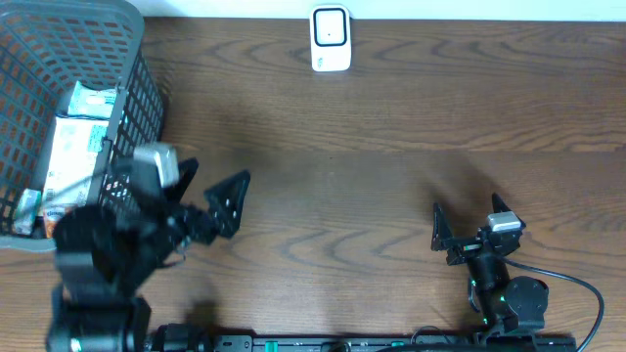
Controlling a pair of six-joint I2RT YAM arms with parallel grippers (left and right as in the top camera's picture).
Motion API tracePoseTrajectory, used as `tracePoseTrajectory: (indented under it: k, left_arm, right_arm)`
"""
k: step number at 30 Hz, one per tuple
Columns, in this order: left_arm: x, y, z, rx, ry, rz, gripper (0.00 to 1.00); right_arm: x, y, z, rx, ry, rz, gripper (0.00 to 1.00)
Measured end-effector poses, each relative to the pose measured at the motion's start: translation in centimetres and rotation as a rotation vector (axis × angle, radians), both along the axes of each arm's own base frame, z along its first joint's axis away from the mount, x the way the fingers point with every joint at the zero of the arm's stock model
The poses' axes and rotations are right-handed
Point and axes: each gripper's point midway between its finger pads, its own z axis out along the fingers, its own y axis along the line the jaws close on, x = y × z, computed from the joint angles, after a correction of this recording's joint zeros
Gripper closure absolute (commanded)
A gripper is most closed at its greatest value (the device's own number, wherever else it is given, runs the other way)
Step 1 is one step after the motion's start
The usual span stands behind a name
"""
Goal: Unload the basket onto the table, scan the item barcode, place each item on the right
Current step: 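Reach the left gripper into the grey basket toward a snack bag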
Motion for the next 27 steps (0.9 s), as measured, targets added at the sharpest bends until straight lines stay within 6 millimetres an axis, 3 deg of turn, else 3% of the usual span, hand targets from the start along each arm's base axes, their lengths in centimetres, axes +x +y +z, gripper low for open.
tracePoseTrajectory:
  k: [7, 13, 18, 22, 25, 27]
  left_arm:
    - [2.9, -1.1, 4.0, 0.025, -0.027, -0.094, 0.03]
    - [6.4, 2.2, 5.7, 0.095, 0.216, 0.049, 0.03]
    - [11.3, 8.2, 5.6, 0.223, 0.377, 0.269, 0.02]
    - [16.2, 14.8, 5.8, 0.269, 0.36, 0.47, 0.02]
    - [17.6, 20.7, 4.9, 0.29, 0.367, 0.632, 0.03]
    - [17.4, 23.7, 4.4, 0.3, 0.385, 0.712, 0.02]
  right_arm:
    - [0.0, 0.0, 0.0, 0.0, 0.0, 0.0, 0.01]
    - [0.0, 0.0, 0.0, 0.0, -0.001, 0.0, 0.01]
    - [0.0, 0.0, 0.0, 0.0, 0.0, 0.0, 0.01]
    - [0.0, 0.0, 0.0, 0.0, 0.0, 0.0, 0.01]
    - [0.0, 0.0, 0.0, 0.0, 0.0, 0.0, 0.01]
    - [0.0, 0.0, 0.0, 0.0, 0.0, 0.0, 0.01]
